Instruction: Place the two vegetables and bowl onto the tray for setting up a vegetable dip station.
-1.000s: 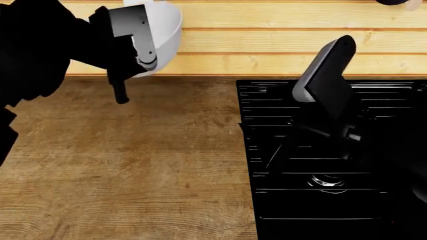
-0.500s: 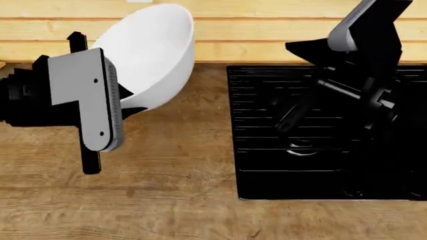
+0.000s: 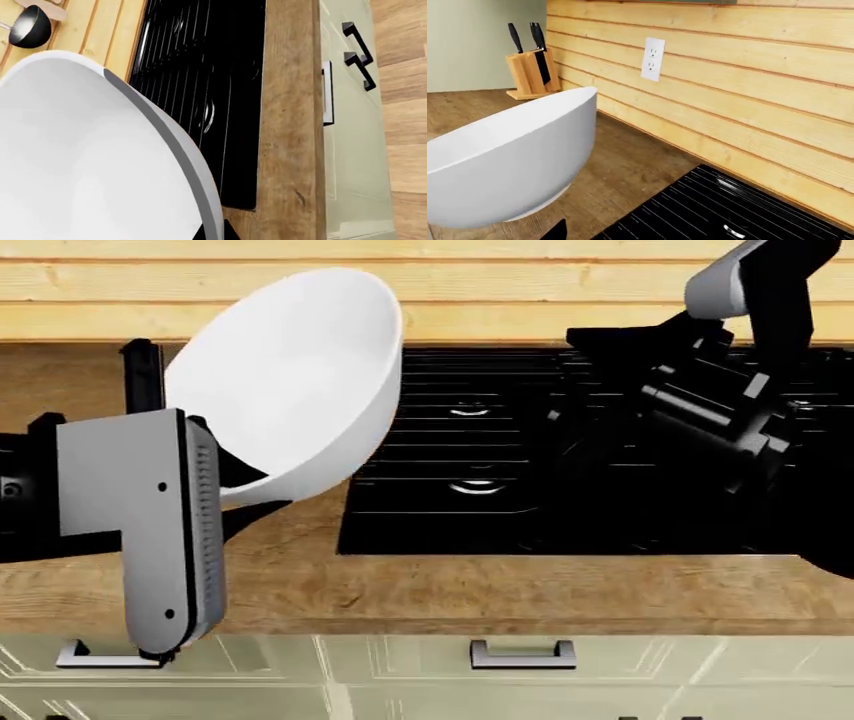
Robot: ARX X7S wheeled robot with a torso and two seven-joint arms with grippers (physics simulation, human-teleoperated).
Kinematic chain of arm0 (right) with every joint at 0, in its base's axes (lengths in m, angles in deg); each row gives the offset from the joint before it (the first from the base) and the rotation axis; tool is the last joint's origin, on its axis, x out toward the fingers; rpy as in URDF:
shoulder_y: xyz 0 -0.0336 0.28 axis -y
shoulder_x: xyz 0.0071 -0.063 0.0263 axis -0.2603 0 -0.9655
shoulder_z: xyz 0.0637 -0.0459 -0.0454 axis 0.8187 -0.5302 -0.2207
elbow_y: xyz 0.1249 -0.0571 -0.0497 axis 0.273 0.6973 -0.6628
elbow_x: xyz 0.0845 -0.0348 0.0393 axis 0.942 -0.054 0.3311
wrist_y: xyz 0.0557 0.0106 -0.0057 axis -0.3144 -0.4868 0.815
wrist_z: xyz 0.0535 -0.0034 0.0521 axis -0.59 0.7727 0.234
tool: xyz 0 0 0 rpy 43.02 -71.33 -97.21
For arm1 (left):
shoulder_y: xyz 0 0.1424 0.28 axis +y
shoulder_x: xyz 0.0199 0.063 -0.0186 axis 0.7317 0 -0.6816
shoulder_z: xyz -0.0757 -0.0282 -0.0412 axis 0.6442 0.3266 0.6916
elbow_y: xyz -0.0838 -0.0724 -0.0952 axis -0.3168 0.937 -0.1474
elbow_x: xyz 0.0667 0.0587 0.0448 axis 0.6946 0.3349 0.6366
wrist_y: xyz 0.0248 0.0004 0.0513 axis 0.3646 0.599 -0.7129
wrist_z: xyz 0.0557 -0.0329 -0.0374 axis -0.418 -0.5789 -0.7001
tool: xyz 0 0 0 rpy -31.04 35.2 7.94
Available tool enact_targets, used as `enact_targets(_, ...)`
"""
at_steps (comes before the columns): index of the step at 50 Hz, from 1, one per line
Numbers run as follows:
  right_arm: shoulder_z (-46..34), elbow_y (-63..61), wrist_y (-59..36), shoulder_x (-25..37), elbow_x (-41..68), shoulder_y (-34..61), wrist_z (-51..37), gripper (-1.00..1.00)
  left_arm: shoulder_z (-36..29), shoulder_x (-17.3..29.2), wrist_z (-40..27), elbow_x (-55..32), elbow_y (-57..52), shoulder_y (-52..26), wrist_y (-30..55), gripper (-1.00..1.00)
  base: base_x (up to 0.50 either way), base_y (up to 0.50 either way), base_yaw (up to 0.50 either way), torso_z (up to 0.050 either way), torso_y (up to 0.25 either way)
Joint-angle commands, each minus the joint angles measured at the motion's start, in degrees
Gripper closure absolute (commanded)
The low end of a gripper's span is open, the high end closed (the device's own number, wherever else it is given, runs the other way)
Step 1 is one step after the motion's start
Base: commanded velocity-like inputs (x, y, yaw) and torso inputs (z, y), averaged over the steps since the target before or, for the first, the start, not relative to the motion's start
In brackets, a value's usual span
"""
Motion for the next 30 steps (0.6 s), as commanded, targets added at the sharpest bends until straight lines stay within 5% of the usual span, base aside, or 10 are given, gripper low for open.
enact_targets(1,1.31,0.57,1.22,-0.89,1.2,-1.18,-0.34,-1.0,0.86,0.35,-0.65,0.06,-1.0,-0.39,0.06,1.0,-0.23,-0.5,0.0,0.0,0.0)
enact_targets(30,3.53,2.08,3.44,-1.69,4.03,-3.4,-0.63,-1.0,0.0,0.39,-0.6,0.82,-0.16,-1.0,-0.61,1.0,-0.2,-0.5,0.0,0.0,0.0)
